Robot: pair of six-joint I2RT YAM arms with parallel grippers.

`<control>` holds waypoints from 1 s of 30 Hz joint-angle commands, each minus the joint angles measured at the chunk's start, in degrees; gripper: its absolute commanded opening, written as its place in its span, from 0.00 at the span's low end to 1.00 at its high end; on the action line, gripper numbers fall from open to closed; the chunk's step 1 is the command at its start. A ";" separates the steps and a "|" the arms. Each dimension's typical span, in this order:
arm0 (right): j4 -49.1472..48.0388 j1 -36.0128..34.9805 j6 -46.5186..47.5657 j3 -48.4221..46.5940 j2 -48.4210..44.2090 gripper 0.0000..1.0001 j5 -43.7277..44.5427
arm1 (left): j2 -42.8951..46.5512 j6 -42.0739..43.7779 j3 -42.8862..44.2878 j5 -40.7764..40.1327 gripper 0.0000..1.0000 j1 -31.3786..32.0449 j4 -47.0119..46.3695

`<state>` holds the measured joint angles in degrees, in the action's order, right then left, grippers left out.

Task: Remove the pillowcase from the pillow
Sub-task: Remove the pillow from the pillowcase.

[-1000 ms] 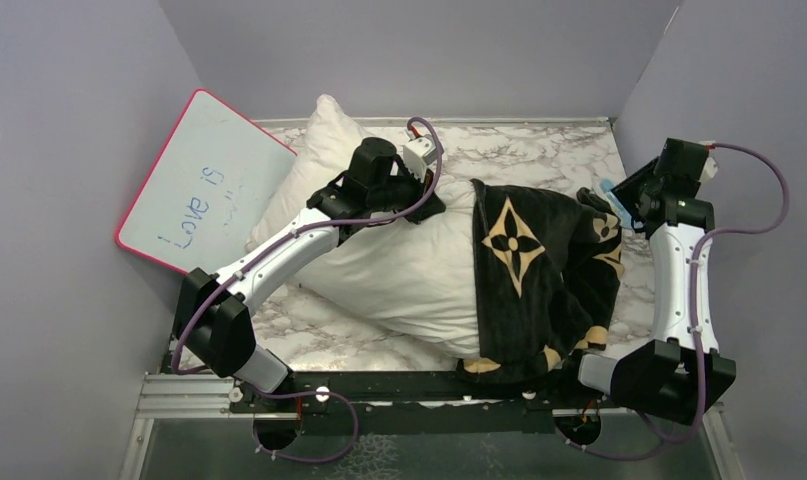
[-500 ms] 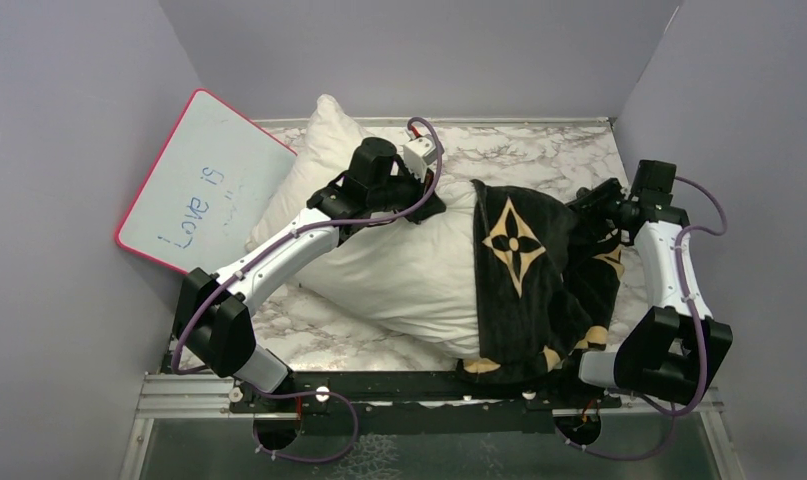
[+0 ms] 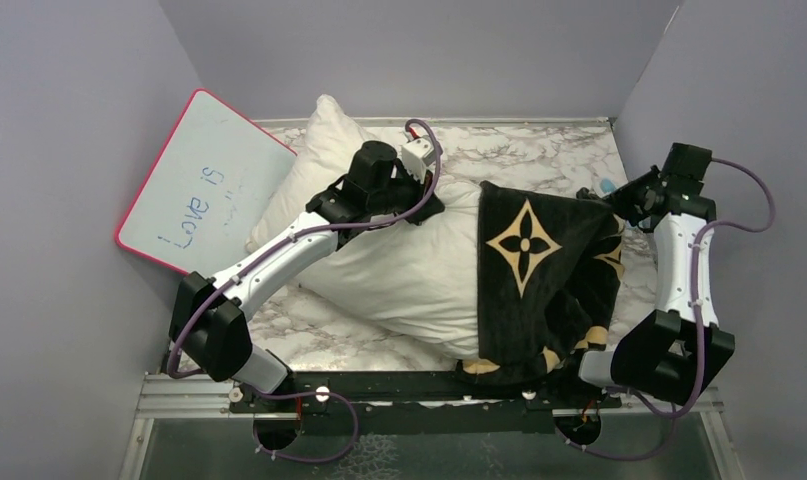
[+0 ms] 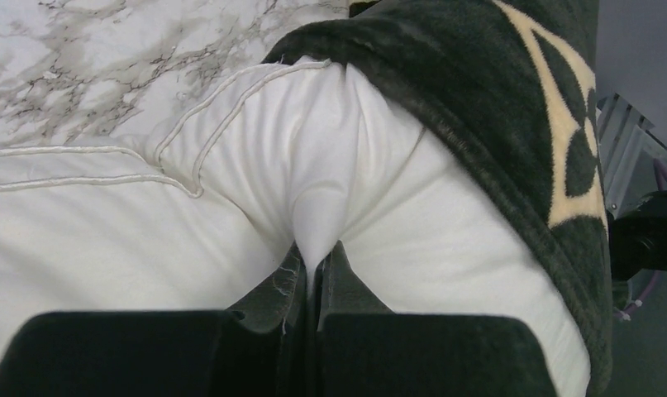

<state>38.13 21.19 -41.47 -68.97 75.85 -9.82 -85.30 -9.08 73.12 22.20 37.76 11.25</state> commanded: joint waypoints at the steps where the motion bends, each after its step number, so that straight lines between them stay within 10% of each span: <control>1: 2.11 4.85 4.25 -3.24 -3.15 0.00 11.98 | 3.53 -1.86 -1.93 -7.40 0.00 -0.17 5.12; 15: 3.74 7.15 6.51 -2.95 -7.08 0.01 -0.35 | 1.69 -5.80 -1.74 -0.51 0.00 -4.10 3.80; 22: -2.27 7.17 11.53 5.23 -8.38 0.36 -32.24 | 1.24 -6.48 -1.65 4.44 0.00 -3.75 1.28; 26: -3.52 7.10 11.37 6.26 -9.28 0.72 -38.15 | 1.68 -6.48 -2.00 5.93 0.00 -3.37 0.52; 30: -5.18 6.02 9.69 6.81 -9.04 0.82 -41.72 | 1.96 -6.46 -2.19 6.52 0.00 -2.97 0.10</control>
<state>37.65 27.94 -31.40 -62.61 67.90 -41.74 -84.23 -15.05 71.85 26.26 34.72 10.26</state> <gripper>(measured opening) 0.786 0.028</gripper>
